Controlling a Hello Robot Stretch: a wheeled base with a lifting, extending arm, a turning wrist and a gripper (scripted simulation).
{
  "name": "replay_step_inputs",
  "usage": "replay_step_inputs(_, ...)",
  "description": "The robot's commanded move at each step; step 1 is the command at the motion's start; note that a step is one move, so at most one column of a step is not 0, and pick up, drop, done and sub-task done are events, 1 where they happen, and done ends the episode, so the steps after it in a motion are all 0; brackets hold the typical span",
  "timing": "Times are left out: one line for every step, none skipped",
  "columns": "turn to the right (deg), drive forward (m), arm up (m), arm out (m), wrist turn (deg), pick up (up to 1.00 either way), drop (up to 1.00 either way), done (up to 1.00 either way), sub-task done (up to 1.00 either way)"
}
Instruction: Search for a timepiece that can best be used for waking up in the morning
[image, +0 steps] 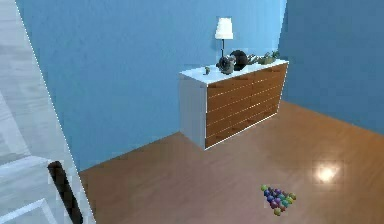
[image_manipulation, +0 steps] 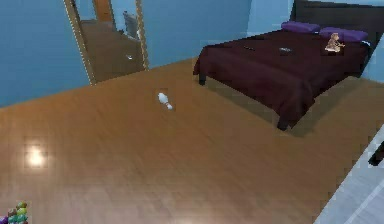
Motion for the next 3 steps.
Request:
replay_step_inputs(24.0,0.00,0.00,0.00,0.0,0.00,0.00,0.00,0.00)
replay_step_inputs(0.0,0.30,0.00,0.00,0.0,0.00,0.00,0.00,0.00)
replay_step_inputs(-18.0,0.00,0.00,0.00,0.0,0.00,0.00,0.00,0.00)
